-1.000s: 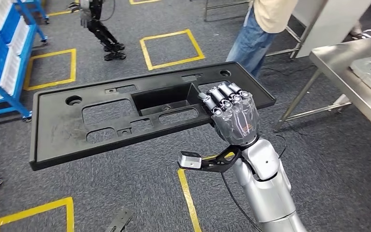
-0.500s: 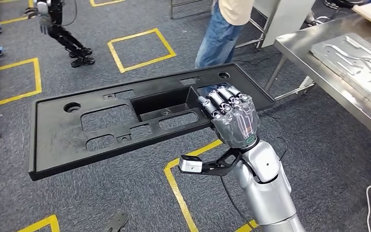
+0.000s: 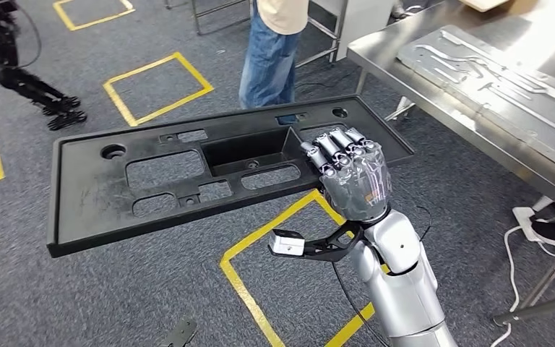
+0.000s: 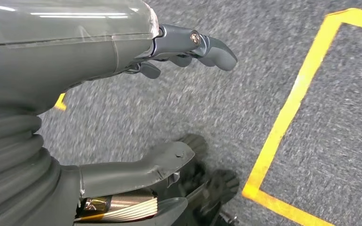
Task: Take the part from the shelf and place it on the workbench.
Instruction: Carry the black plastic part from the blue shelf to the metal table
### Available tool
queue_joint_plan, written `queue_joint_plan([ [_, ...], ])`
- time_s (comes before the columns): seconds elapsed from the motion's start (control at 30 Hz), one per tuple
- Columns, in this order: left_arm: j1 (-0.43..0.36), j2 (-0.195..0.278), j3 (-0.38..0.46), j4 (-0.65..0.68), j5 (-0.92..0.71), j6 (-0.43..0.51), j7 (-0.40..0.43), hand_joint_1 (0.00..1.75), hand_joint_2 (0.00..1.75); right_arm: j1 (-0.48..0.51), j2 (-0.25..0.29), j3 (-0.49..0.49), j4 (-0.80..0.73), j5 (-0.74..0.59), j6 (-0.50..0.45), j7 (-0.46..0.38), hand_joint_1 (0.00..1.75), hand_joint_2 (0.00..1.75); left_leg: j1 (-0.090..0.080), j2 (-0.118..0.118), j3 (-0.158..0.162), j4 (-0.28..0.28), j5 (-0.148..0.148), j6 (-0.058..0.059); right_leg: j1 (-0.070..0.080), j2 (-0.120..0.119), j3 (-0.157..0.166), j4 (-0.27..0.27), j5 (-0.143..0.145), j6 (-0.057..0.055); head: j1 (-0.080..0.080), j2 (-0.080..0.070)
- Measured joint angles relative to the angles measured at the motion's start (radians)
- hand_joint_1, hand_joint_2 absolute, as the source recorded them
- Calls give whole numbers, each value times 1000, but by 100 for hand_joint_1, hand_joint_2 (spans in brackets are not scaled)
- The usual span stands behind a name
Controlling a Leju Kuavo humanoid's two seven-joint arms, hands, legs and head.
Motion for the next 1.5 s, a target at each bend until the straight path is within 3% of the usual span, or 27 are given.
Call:
queue_joint_plan([
  [0.07, 0, -1, 0, 0, 1, 0, 1, 0, 175, -1, 0, 0, 0, 0, 0, 0, 175, 175, -1, -22, 11, -27, -1, 7, -3, 22, -13, 5, 4, 12, 0, 0],
  [0.13, -2, -4, -1, 0, 1, 0, 2, 0, 175, 1, 0, -1, 0, 0, 0, 1, 175, 175, -2, -2, 13, -34, 4, 21, -5, 31, -20, 5, 8, 25, 0, 0],
  [0.2, -6, -9, -2, -2, 1, 1, 2, 0, 175, -2, 0, -2, 0, 1, 0, 2, 175, 175, 0, 21, 16, -42, 11, 36, -2, -14, -40, 44, -17, 34, 3, 0],
  [0.27, -6, -11, -3, -3, 2, 1, 4, 0, 175, -5, 0, -2, 0, 2, 0, 3, 175, 175, -3, 46, 17, -44, 12, 44, -1, -74, -91, 152, -74, 41, 6, 0],
  [0.33, -2, -11, -4, -3, 4, 1, 7, 0, 175, -3, 0, -2, 1, 2, 0, 6, 175, 175, -6, 74, 16, -44, 11, 47, -4, -94, -140, 252, -107, 46, 6, 0],
  [0.37, -1, -11, -4, -3, 5, 1, 8, 0, 175, -2, -1, -2, 2, 2, 0, 8, 175, 175, -7, 88, 16, -44, 10, 48, -5, -99, -143, 259, -99, 46, 6, 0],
  [0.43, -2, -11, -4, -3, 7, 1, 9, 0, 175, -2, -1, -2, 2, 1, 0, 9, 175, 175, -9, 112, 18, -44, 8, 47, -3, -115, -91, 168, -43, 39, 6, 0],
  [0.47, -3, -11, -5, -3, 8, 0, 9, 0, 175, -4, -1, -2, 2, 1, 0, 10, 175, 175, -11, 122, 20, -44, 5, 45, 3, -140, -52, 99, -19, 32, 6, 0],
  [0.53, -4, -11, -6, -3, 10, 0, 9, 0, 175, -10, 0, -2, 2, 0, 0, 10, 175, 175, -16, 141, 24, -44, 1, 37, 17, -177, -4, 7, 2, 18, 6, 0],
  [0.57, -4, -11, -6, -3, 11, 0, 9, 0, 175, -13, 0, -2, 2, 0, 0, 11, 175, 175, -19, 151, 25, -45, -1, 33, 23, -183, 1, -6, -1, 13, 6, 0],
  [0.63, -5, -12, -6, -3, 12, 0, 10, 0, 175, -15, 1, -2, 3, 0, 0, 11, 175, 175, -19, 167, 30, -45, -8, 24, 20, -159, 2, -13, 2, 6, 6, 0],
  [0.7, -6, -12, -7, -3, 12, 0, 11, 0, 175, -18, 2, -2, 4, 0, 0, 10, 175, 175, -17, 136, 18, -9, -38, 15, 12, -138, 8, -25, 9, -4, 6, 0],
  [0.77, -5, -12, -7, -3, 13, 0, 13, 0, 175, -24, 5, -2, 9, 2, 0, 11, 175, 175, -14, 83, -29, 95, -95, 9, 7, -121, 11, -31, 13, -11, 5, 0],
  [0.8, -3, -12, -7, -3, 14, 0, 15, 0, 175, -25, 7, -2, 12, 5, 0, 11, 175, 175, -14, 70, -61, 158, -120, 7, 7, -113, 10, -31, 13, -13, 5, 0],
  [0.83, -1, -12, -7, -3, 14, 0, 16, 0, 175, -26, 7, -2, 16, 7, 0, 10, 175, 175, -13, 63, -86, 204, -129, 4, 6, -104, 10, -29, 13, -13, 5, 0],
  [0.87, 0, -12, -7, -3, 14, 0, 17, 0, 175, -26, 7, -2, 19, 9, 0, 10, 175, 175, -11, 61, -97, 218, -120, 1, 5, -96, 10, -26, 12, -13, 5, 0],
  [0.9, 0, -12, -7, -3, 14, 0, 17, 0, 175, -26, 7, -2, 22, 11, 0, 10, 175, 175, -8, 60, -92, 196, -93, -3, 3, -90, 10, -21, 9, -10, 5, 0],
  [0.93, -1, -12, -7, -3, 15, 0, 17, 0, 175, -27, 7, -2, 24, 12, 0, 10, 175, 175, -4, 60, -71, 141, -53, -6, 1, -85, 9, -14, 5, -7, 5, 0],
  [1.0, -3, -12, -7, -3, 15, 0, 17, 0, 175, -31, 8, -2, 27, 15, 0, 10, 175, 175, 2, 52, -26, 35, -6, -9, 0, -76, 1, 7, -6, 5, 5, 0],
  [1.03, -3, -13, -7, -3, 15, 0, 16, 0, 175, -33, 8, -2, 28, 17, 0, 10, 175, 175, 2, 48, -16, 7, 1, -6, 1, -74, -4, 16, -9, 11, 5, 0],
  [1.13, -3, -13, -7, -3, 17, 0, 16, 0, 175, -36, 9, -2, 30, 19, 1, 9, 175, 175, -2, 45, -17, -2, 2, 17, 2, -71, -14, 23, -10, 25, 5, 0],
  [1.2, -6, -14, -7, -3, 19, 0, 15, 0, 175, -39, 9, -2, 31, 20, 0, 9, 175, 175, -1, 46, -17, -7, 8, 31, -1, -81, -26, 50, -31, 33, 5, 0],
  [1.3, -6, -14, -7, -3, 25, 0, 15, 0, 175, -43, 9, -2, 33, 20, 0, 8, 175, 175, -3, 50, -17, -10, 10, 42, -4, -95, -96, 206, -112, 42, 6, 0],
  [1.37, -5, -14, -6, -3, 29, -3, 13, 0, 175, -42, 9, -2, 35, 21, 0, 8, 175, 175, -5, 52, -17, -10, 9, 43, -4, -97, -129, 274, -126, 42, 6, 0],
  [1.4, -5, -14, -6, -3, 29, -6, 11, 0, 175, -42, 9, -2, 36, 21, 0, 8, 175, 175, -6, 52, -16, -10, 9, 44, -4, -97, -120, 257, -107, 38, 6, 0],
  [1.5, -6, -15, -7, -3, 30, -15, 5, 0, 175, -46, 9, -2, 36, 21, 0, 7, 175, 175, -9, 52, -15, -10, 8, 42, 9, -103, -32, 80, -25, 14, 5, 0],
])
